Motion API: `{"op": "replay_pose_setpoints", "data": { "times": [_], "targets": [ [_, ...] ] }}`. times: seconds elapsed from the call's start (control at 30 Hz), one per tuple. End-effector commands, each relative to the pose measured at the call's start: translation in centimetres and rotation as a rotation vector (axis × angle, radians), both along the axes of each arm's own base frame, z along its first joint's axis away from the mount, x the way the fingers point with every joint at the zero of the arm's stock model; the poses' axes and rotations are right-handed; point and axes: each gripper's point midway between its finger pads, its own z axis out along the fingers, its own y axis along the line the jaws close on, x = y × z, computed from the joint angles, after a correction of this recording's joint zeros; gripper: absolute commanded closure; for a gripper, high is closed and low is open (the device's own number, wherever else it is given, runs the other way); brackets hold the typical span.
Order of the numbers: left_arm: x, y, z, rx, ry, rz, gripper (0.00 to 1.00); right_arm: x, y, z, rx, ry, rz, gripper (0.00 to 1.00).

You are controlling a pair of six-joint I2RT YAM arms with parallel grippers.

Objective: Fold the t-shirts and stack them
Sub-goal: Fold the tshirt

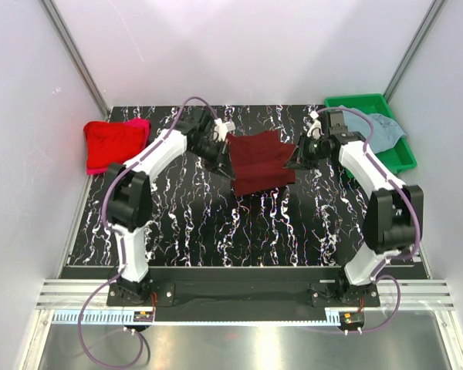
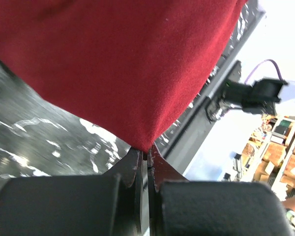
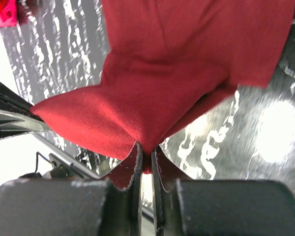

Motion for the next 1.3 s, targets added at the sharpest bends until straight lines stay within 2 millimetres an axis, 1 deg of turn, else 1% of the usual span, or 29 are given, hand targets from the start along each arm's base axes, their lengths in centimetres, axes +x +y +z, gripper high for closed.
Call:
{"op": "replay_pose_setpoints", "data": {
  "times": [0.0, 0.03, 0.07, 0.13, 0.17, 0.2, 0.27, 0.3, 0.33, 0.37, 0.43, 0.47, 0.5, 0.53, 0.57, 0.6, 0.63, 0.67, 0.7, 0.73, 0.83, 0.87, 0.9, 0.93, 0.97, 1.1, 1.17, 1.2, 1.27],
  "targets": [
    [3.4, 0.6, -0.4, 0.010, -0.057, 0.025, 1.00, 3.3, -0.4, 0.7, -0.021, -0.084, -0.005, 1.00],
    [4.1, 0.4, -1.1, 0.015, -0.048, 0.025, 1.00, 3.8, -0.3, 0.7, -0.021, -0.091, -0.004, 1.00],
    [4.5, 0.5, -1.4, 0.017, -0.046, 0.026, 1.00, 4.1, -0.3, -0.2, -0.024, -0.072, 0.000, 1.00],
    [5.3, 0.6, -2.4, 0.017, -0.036, 0.029, 1.00, 4.8, -0.2, -0.5, -0.023, -0.069, -0.001, 1.00],
    [5.6, 0.7, -2.8, 0.015, -0.028, 0.032, 1.00, 5.2, -0.1, -1.3, -0.026, -0.058, 0.000, 1.00],
    [6.0, 0.8, -3.1, 0.011, -0.023, 0.037, 1.00, 5.6, -0.1, -1.3, -0.023, -0.064, 0.001, 1.00],
    [6.9, 0.8, -4.3, 0.014, -0.010, 0.044, 1.00, 6.4, 0.0, -2.5, -0.026, -0.048, -0.003, 1.00],
    [7.4, 0.9, -5.5, 0.017, 0.010, 0.048, 1.00, 6.9, 0.1, -2.4, -0.024, -0.055, -0.003, 1.00],
    [8.1, 0.7, -5.3, 0.009, -0.001, 0.052, 1.00, 7.4, 0.2, -2.7, -0.022, -0.058, -0.004, 1.00],
    [8.4, 0.6, -5.5, 0.005, -0.001, 0.055, 1.00, 7.8, 0.2, -3.8, -0.023, -0.040, -0.003, 1.00],
    [9.6, 0.4, -6.2, -0.002, -0.004, 0.061, 1.00, 9.1, 0.4, -3.9, -0.022, -0.050, -0.005, 1.00],
    [9.9, 0.4, -6.4, -0.005, -0.006, 0.063, 1.00, 9.6, 0.5, -4.9, -0.024, -0.031, -0.004, 1.00],
    [10.3, 0.3, -6.5, -0.007, -0.011, 0.064, 1.00, 10.7, 0.6, -4.2, -0.021, -0.057, -0.005, 1.00],
    [11.0, 0.2, -6.7, -0.010, -0.019, 0.067, 1.00, 11.1, 0.7, -4.5, -0.023, -0.053, -0.004, 1.00],
    [11.4, 0.2, -6.7, -0.014, -0.025, 0.072, 1.00, 11.6, 0.7, -5.4, -0.025, -0.039, -0.003, 1.00],
    [11.8, 0.3, -6.8, -0.018, -0.031, 0.078, 1.00, 12.8, 0.9, -4.5, -0.022, -0.072, -0.002, 1.00],
    [12.5, 0.2, -6.7, -0.025, -0.048, 0.081, 1.00, 13.3, 0.9, -4.6, -0.022, -0.077, -0.003, 1.00],
    [12.8, 0.2, -6.6, -0.027, -0.056, 0.084, 1.00, 13.7, 1.0, -5.3, -0.025, -0.068, -0.004, 1.00],
    [13.6, 0.4, -6.6, -0.033, -0.072, 0.093, 1.00, 14.6, 1.0, -4.6, -0.023, -0.093, -0.007, 1.00],
    [14.3, 0.4, -6.6, -0.035, -0.090, 0.102, 1.00, 15.0, 1.1, -5.4, -0.026, -0.089, -0.007, 1.00],
    [16.9, 0.9, -6.9, -0.030, -0.152, 0.142, 1.00, 16.3, 1.1, -5.6, -0.028, -0.111, -0.018, 1.00],
    [17.7, 1.1, -7.0, -0.028, -0.171, 0.152, 1.00, 16.6, 1.1, -6.3, -0.029, -0.104, -0.020, 1.00],
    [18.6, 1.4, -7.6, -0.020, -0.187, 0.167, 1.00, 17.0, 1.2, -6.2, -0.029, -0.117, -0.021, 1.00],
    [19.4, 1.4, -6.8, -0.026, -0.223, 0.172, 1.00, 17.2, 1.2, -6.6, -0.030, -0.110, -0.023, 1.00],
    [19.9, 1.4, -6.8, -0.026, -0.240, 0.175, 1.00, 17.4, 1.3, -6.7, -0.030, -0.114, -0.021, 1.00],
    [21.7, 1.2, -5.1, -0.050, -0.326, 0.190, 1.00, 18.6, 1.2, -5.7, -0.027, -0.153, -0.023, 1.00],
    [22.1, 1.0, -4.1, -0.070, -0.350, 0.193, 1.00, 19.0, 1.1, -5.1, -0.013, -0.163, -0.032, 1.00],
    [22.0, 0.8, -3.2, -0.091, -0.364, 0.186, 1.00, 19.4, 1.0, -4.4, -0.005, -0.177, -0.038, 1.00],
    [21.6, 0.5, -2.3, -0.116, -0.365, 0.173, 1.00, 19.6, 1.3, -3.2, 0.013, -0.190, -0.038, 1.00]
  ]
}}
